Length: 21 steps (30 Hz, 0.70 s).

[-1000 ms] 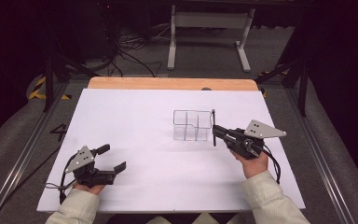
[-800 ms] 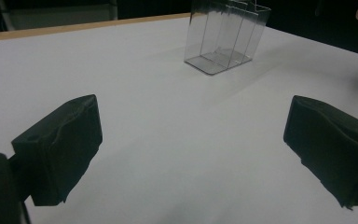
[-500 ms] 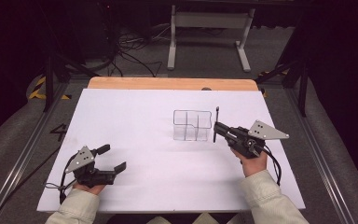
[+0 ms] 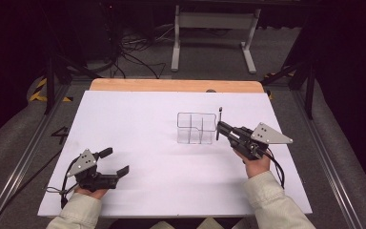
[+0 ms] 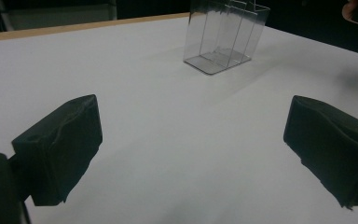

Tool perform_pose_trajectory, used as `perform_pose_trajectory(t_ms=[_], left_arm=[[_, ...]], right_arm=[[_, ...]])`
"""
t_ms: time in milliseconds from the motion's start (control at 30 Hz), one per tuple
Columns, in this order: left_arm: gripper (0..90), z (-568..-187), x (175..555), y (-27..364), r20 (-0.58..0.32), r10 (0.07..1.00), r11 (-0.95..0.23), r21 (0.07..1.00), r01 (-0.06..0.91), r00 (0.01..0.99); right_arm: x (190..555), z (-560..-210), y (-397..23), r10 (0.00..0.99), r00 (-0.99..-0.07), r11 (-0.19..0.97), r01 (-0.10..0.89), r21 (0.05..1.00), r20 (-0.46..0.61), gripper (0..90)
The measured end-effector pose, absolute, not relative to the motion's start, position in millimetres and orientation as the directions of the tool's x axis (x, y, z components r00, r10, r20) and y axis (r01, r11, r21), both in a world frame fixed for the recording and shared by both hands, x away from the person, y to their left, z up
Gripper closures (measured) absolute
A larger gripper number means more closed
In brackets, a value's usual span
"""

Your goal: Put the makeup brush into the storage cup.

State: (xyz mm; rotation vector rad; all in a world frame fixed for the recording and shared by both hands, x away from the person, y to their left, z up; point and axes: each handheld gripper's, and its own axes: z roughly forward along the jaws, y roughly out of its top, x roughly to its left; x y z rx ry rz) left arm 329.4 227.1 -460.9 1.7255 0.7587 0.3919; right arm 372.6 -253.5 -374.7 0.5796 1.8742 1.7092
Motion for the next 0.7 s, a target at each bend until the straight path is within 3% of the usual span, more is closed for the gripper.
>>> perform_pose_trajectory(t_ms=[700], left_arm=[[4.9, -461.1, 329.7, 227.3, -0.126, 0.665, -0.135, 0.949, 0.285, 0.736]], right_arm=[[403.6, -366.9, -228.0, 0.638, -0.764, 0.129, -0.017, 0.992, -0.096, 83.2]])
